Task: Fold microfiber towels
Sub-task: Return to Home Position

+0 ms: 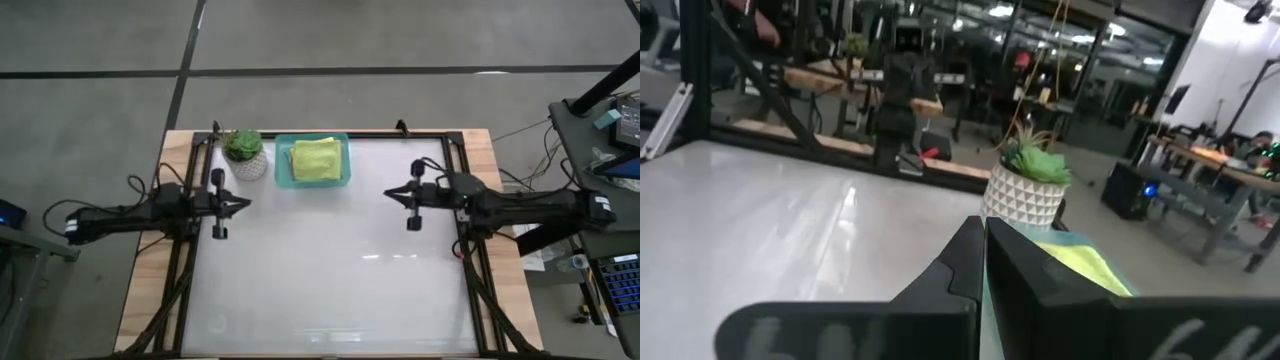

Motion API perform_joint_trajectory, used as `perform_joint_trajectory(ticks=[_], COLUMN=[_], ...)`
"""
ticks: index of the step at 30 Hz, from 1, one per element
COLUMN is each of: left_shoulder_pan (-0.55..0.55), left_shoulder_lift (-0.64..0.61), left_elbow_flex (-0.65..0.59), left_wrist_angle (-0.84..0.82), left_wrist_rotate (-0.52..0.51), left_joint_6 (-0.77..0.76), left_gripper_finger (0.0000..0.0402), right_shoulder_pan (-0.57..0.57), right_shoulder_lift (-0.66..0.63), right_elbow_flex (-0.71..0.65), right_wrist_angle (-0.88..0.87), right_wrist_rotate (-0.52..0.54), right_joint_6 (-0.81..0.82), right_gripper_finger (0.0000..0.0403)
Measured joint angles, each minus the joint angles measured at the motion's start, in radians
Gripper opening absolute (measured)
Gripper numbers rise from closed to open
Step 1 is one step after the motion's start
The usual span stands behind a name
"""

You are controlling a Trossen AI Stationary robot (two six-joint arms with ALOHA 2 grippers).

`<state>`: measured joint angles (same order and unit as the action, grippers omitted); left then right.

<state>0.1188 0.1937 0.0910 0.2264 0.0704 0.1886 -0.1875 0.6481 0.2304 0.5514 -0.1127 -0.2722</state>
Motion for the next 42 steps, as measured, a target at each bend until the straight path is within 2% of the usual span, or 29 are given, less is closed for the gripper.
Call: perform_joint_trajectory(ticks=[4,8,11,16,21,25,29,34,38,39,42], left_shoulder_pan=[0.000,-0.001,-0.001,-0.001,-0.001,-0.001,-0.001,-0.001,-0.001,-0.001,-0.001], left_shoulder_lift=[-0.090,-0.149,-0.171,-0.156,-0.126,-0.098,-0.073,-0.043,-0.030,-0.023,-0.014], left_elbow_flex=[-0.080,-0.082,-0.083,-0.083,-0.084,-0.084,-0.084,-0.085,-0.085,-0.085,-0.086], left_wrist_angle=[0.070,0.051,0.053,0.051,0.038,0.040,0.043,0.046,0.044,0.046,0.054], left_wrist_rotate=[0.029,0.081,0.090,0.090,0.091,0.091,0.091,0.091,0.092,0.090,0.088], left_joint_6=[-0.003,-0.049,-0.079,-0.079,-0.078,-0.078,-0.078,-0.078,-0.077,-0.077,-0.077], left_gripper_finger=[0.0003,0.0003,0.0003,0.0003,0.0003,0.0003,0.0003,0.0003,0.0003,0.0003,0.0003], right_shoulder_pan=[0.000,0.000,0.000,0.000,0.005,0.014,0.017,0.017,-0.027,-0.031,-0.034], right_shoulder_lift=[-0.101,-0.181,-0.233,-0.320,-0.436,-0.533,-0.638,-0.635,-0.646,-0.635,-0.619], right_elbow_flex=[-0.060,-0.117,-0.159,-0.218,-0.218,-0.218,-0.219,-0.219,-0.161,-0.139,-0.102], right_wrist_angle=[0.001,0.011,0.028,0.106,0.108,0.077,-0.116,-0.192,-0.074,-0.057,-0.047], right_wrist_rotate=[-0.009,-0.152,-0.201,-0.267,-0.440,-0.448,-0.444,-0.402,-0.624,-0.637,-0.553], right_joint_6=[0.011,0.010,0.033,0.129,0.194,0.171,0.091,-0.031,0.147,0.172,0.233], right_gripper_finger=[0.0008,0.0008,0.0008,0.0008,0.0008,0.0008,0.0008,0.0008,0.0009,0.0009,0.0009])
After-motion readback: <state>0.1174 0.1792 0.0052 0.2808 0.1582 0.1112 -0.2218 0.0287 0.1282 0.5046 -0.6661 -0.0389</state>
